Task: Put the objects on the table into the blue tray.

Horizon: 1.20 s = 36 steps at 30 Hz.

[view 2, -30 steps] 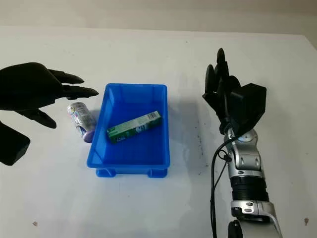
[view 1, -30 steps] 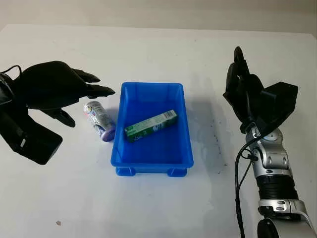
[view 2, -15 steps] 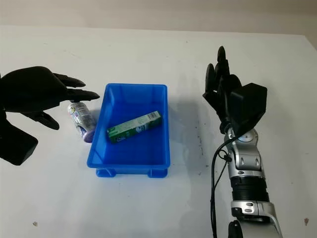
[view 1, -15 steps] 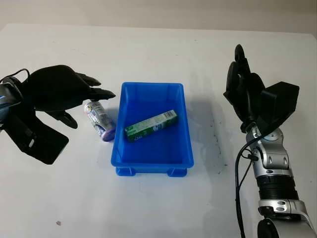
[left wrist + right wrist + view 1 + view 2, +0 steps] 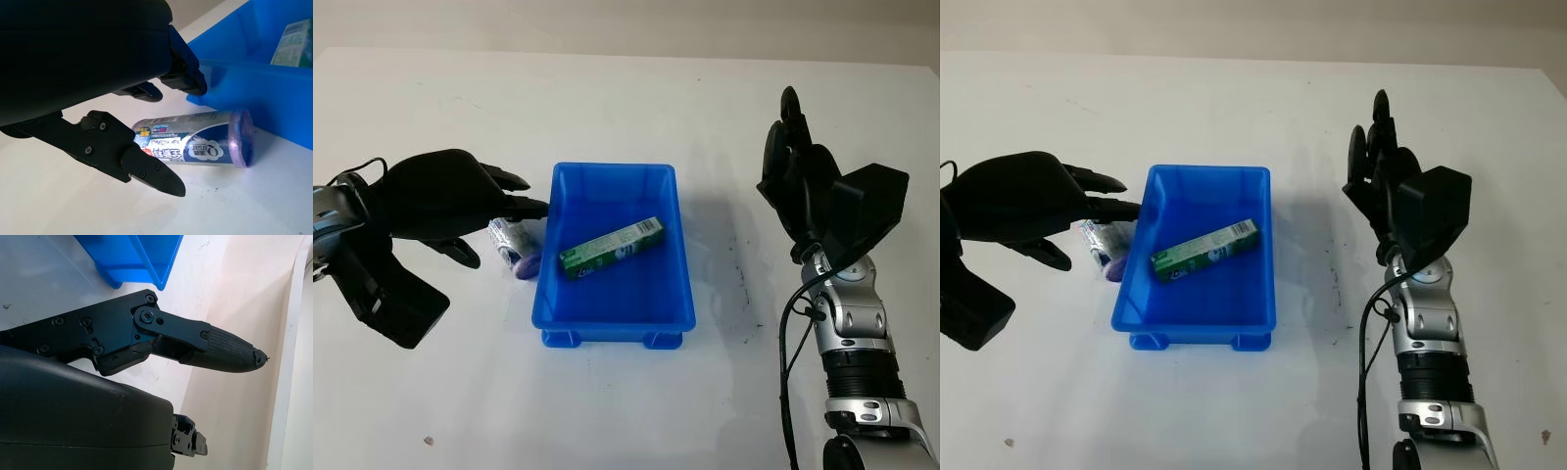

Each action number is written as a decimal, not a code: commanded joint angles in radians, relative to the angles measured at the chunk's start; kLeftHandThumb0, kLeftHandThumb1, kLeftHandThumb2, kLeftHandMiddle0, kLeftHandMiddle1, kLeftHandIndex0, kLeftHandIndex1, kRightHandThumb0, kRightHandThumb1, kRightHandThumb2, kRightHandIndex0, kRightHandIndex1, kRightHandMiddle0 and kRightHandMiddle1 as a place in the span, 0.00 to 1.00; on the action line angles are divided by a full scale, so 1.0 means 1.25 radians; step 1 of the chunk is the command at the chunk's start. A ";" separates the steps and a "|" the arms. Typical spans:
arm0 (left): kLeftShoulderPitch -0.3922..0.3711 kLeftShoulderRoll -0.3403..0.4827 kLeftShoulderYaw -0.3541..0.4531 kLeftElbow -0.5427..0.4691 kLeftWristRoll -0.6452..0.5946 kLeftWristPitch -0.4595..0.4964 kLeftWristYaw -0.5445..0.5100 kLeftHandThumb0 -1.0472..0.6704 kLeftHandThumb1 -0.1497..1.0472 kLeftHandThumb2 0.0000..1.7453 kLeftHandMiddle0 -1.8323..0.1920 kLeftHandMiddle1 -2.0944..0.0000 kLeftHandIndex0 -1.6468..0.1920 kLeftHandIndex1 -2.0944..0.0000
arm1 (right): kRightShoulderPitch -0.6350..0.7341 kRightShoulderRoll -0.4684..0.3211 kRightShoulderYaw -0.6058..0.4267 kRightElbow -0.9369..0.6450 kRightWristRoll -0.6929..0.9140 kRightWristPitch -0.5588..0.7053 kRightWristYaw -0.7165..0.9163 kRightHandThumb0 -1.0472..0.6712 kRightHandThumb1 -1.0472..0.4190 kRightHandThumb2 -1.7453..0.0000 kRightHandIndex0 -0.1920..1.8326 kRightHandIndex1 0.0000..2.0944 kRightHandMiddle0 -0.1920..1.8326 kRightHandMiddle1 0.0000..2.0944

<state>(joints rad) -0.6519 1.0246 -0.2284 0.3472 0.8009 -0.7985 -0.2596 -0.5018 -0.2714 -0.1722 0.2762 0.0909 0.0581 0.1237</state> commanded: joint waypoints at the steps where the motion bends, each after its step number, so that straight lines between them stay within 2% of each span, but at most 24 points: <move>1: 0.005 -0.005 -0.012 0.014 0.010 -0.017 0.023 0.42 0.78 0.03 0.63 0.95 0.62 0.93 | 0.010 0.000 -0.002 -0.020 0.001 0.001 -0.002 0.12 0.00 0.58 0.00 0.00 0.00 0.00; 6: -0.002 -0.002 -0.026 0.030 0.059 -0.054 0.086 0.46 0.81 0.04 0.59 0.94 0.56 0.91 | 0.013 -0.001 -0.006 -0.020 0.010 -0.003 0.006 0.12 0.00 0.58 0.00 0.00 0.00 0.00; 7: -0.003 -0.001 -0.030 0.029 0.076 -0.059 0.102 0.49 0.87 0.04 0.57 0.92 0.54 0.87 | 0.014 -0.001 -0.006 -0.022 0.010 0.000 0.005 0.12 0.00 0.59 0.00 0.00 0.00 0.00; 8: -0.003 0.001 -0.032 0.030 0.088 -0.062 0.115 0.50 0.91 0.03 0.58 0.88 0.56 0.79 | 0.015 -0.001 -0.006 -0.024 0.010 0.004 0.004 0.12 0.00 0.59 0.00 0.00 0.00 0.00; 9: -0.003 0.003 -0.036 0.027 0.101 -0.062 0.124 0.50 0.93 0.03 0.61 0.80 0.61 0.70 | 0.016 -0.001 -0.006 -0.025 0.010 0.005 0.003 0.12 0.00 0.59 0.00 0.00 0.00 0.00; 10: -0.003 0.003 -0.039 0.026 0.117 -0.063 0.141 0.50 0.94 0.03 0.66 0.68 0.66 0.58 | 0.016 -0.001 -0.006 -0.025 0.011 0.004 0.004 0.12 0.00 0.59 0.00 0.00 0.00 0.00; 11: -0.003 0.007 -0.044 0.018 0.140 -0.059 0.153 0.51 0.94 0.03 0.69 0.60 0.67 0.53 | 0.017 0.000 -0.007 -0.025 0.013 0.003 0.005 0.12 0.00 0.58 0.00 0.00 0.00 0.00; 12: -0.003 0.009 -0.049 0.013 0.164 -0.056 0.171 0.52 0.93 0.03 0.74 0.47 0.70 0.47 | 0.018 0.000 -0.008 -0.025 0.015 0.002 0.006 0.12 0.00 0.59 0.00 0.00 0.00 0.00; 14: -0.004 0.013 -0.059 0.005 0.208 -0.048 0.201 0.53 0.91 0.03 0.77 0.36 0.72 0.42 | 0.020 -0.001 -0.009 -0.026 0.017 0.001 0.008 0.12 0.00 0.59 0.00 0.00 0.00 0.00; 17: -0.009 0.017 -0.076 0.000 0.258 -0.039 0.236 0.54 0.89 0.03 0.78 0.32 0.72 0.41 | 0.020 -0.001 -0.010 -0.027 0.020 0.000 0.010 0.12 0.00 0.59 0.00 0.00 0.00 0.00; 23: -0.009 0.022 -0.102 -0.002 0.316 -0.012 0.263 0.54 0.86 0.03 0.69 0.53 0.67 0.49 | 0.020 -0.001 -0.007 -0.029 0.020 0.000 0.012 0.12 0.00 0.59 0.00 0.00 0.00 0.00; 27: -0.011 0.021 -0.120 0.009 0.338 -0.004 0.284 0.54 0.88 0.03 0.74 0.39 0.72 0.37 | 0.019 0.000 -0.008 -0.026 0.022 -0.004 0.015 0.12 0.00 0.58 0.00 0.00 0.00 0.00; 29: -0.013 0.023 -0.129 0.008 0.360 0.005 0.307 0.51 0.90 0.03 0.77 0.24 0.75 0.31 | 0.019 0.000 -0.008 -0.028 0.023 -0.003 0.017 0.12 0.00 0.58 0.00 0.00 0.00 0.00; 30: -0.014 0.024 -0.134 0.007 0.371 0.011 0.319 0.46 0.91 0.03 0.78 0.16 0.76 0.29 | 0.019 0.000 -0.008 -0.030 0.023 -0.002 0.017 0.12 0.00 0.58 0.00 0.00 0.00 0.00; 31: -0.011 0.024 -0.134 0.001 0.379 0.026 0.315 0.43 0.91 0.03 0.78 0.12 0.76 0.28 | 0.019 0.000 -0.008 -0.032 0.024 0.000 0.016 0.12 0.00 0.58 0.00 0.00 0.00 0.00; 32: -0.007 0.024 -0.132 -0.004 0.382 0.042 0.306 0.36 0.95 0.04 0.75 0.05 0.77 0.16 | 0.019 0.000 -0.008 -0.032 0.024 0.000 0.016 0.12 0.00 0.58 0.00 0.00 0.00 0.00; 33: -0.004 0.025 -0.131 -0.010 0.389 0.060 0.301 0.33 0.96 0.04 0.72 0.03 0.77 0.08 | 0.019 0.000 -0.007 -0.031 0.024 -0.001 0.016 0.13 0.00 0.58 0.00 0.00 0.00 0.00; 36: -0.002 0.023 -0.118 -0.011 0.367 0.109 0.234 0.32 1.00 0.10 0.59 0.00 0.67 0.01 | 0.020 -0.001 -0.006 -0.032 0.023 -0.002 0.017 0.13 0.00 0.58 0.00 0.00 0.00 0.00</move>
<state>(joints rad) -0.6783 1.0334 -0.3716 0.3196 1.2611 -0.6799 0.0638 -0.4847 -0.2713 -0.1753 0.2592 0.1154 0.0588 0.1440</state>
